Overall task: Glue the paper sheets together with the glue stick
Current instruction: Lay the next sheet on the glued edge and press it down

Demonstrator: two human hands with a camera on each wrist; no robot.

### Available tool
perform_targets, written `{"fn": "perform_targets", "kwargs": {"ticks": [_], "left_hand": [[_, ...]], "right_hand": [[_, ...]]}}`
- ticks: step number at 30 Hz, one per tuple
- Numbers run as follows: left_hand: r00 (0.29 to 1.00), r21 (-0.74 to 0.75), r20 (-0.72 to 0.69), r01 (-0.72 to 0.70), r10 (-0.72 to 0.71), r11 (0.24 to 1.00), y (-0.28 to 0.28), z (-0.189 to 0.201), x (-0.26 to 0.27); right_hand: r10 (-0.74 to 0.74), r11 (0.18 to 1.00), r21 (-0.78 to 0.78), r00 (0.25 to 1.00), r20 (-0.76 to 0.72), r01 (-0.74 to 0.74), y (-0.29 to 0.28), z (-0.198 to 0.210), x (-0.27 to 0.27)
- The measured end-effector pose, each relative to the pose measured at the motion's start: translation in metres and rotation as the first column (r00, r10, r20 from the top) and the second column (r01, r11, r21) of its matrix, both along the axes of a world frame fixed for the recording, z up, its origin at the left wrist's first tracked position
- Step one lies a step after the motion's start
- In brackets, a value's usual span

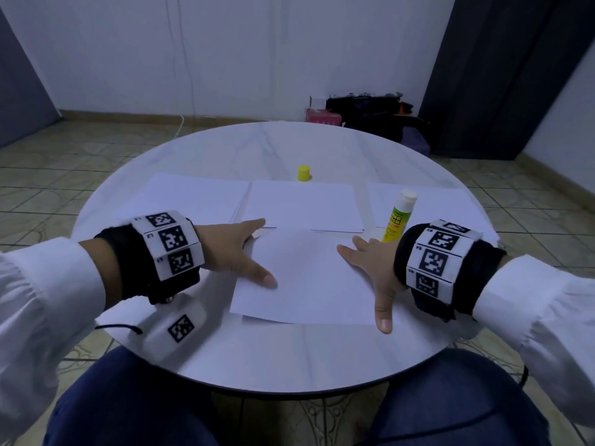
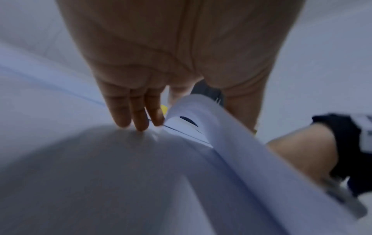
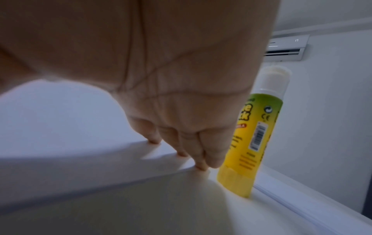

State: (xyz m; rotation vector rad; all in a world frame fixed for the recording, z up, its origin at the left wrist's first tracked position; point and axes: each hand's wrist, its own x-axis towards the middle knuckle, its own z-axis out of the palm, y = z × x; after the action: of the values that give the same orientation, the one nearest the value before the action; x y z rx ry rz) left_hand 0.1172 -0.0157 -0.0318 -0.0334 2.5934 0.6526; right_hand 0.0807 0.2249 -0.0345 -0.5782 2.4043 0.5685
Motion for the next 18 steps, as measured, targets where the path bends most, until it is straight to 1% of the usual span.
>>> {"fn": "perform_targets", "kwargs": {"ticks": [1,2,3,4,5,6,8,10,11,12,13,14,15,16,17,18], "left_hand": [[0.997,0.1,-0.018,-0.075,0.077,0.992,-0.002,-0.002,0.003],[0.984,0.219,-0.015,-0.168,0.175,0.961,-0.003,-0.003,0.007],[0.961,0.365,0.015,-0.263,0.276,0.893,-0.003,-0.005,0.012],[0.936,0.483,0.08,-0.337,0.342,0.809,-0.002,-0.006,0.017],[0.922,0.551,0.137,-0.374,0.362,0.746,0.0,-0.007,0.023],[0.926,0.554,0.15,-0.369,0.347,0.746,-0.001,-0.009,0.027],[0.953,0.493,0.111,-0.299,0.282,0.817,-0.003,-0.015,0.032],[0.97,0.395,-0.013,-0.218,0.243,0.892,-0.008,-0.019,0.031],[0.967,0.357,-0.084,-0.196,0.241,0.913,-0.011,-0.019,0.03],[0.956,0.342,-0.145,-0.192,0.254,0.92,-0.014,-0.019,0.029],[0.945,0.349,-0.185,-0.194,0.27,0.917,-0.016,-0.018,0.029],[0.932,0.384,-0.207,-0.202,0.298,0.901,-0.02,-0.018,0.028],[0.917,0.434,-0.21,-0.224,0.34,0.873,-0.022,-0.015,0.028],[0.903,0.486,-0.196,-0.25,0.383,0.837,-0.024,-0.013,0.026],[0.889,0.527,-0.183,-0.27,0.419,0.806,-0.026,-0.009,0.024],[0.879,0.546,-0.183,-0.281,0.44,0.789,-0.027,-0.006,0.02]], "right_hand": [[0.0,1.0,-0.009,1.0,-0.002,0.0,0.001,0.0,0.001],[-0.001,1.0,-0.021,1.0,-0.005,0.001,0.001,-0.001,0.002],[-0.007,0.999,-0.04,1.0,-0.007,0.007,0.003,-0.001,0.004],[-0.022,0.998,-0.065,1.0,-0.001,0.022,0.005,0.0,0.006],[-0.044,0.994,-0.095,0.999,0.01,0.045,0.007,0.001,0.008],[-0.065,0.989,-0.131,0.998,0.021,0.067,0.01,0.002,0.011],[-0.106,0.971,-0.211,0.994,0.037,0.111,0.016,0.003,0.016],[-0.158,0.941,-0.3,0.987,0.029,0.159,0.023,0.0,0.021],[-0.195,0.913,-0.363,0.981,0.016,0.188,0.025,-0.001,0.023],[-0.242,0.872,-0.436,0.97,0.014,0.224,0.027,-0.002,0.024],[-0.3,0.81,-0.519,0.953,0.032,0.273,0.027,-0.001,0.026],[-0.363,0.722,-0.61,0.93,0.068,0.326,0.027,0.0,0.027],[-0.418,0.61,-0.698,0.901,0.119,0.375,0.025,0.002,0.027],[-0.463,0.489,-0.765,0.868,0.179,0.419,0.022,0.003,0.027],[-0.493,0.389,-0.808,0.841,0.223,0.442,0.017,0.004,0.026],[-0.513,0.339,-0.83,0.827,0.232,0.443,0.013,0.004,0.023]]}}
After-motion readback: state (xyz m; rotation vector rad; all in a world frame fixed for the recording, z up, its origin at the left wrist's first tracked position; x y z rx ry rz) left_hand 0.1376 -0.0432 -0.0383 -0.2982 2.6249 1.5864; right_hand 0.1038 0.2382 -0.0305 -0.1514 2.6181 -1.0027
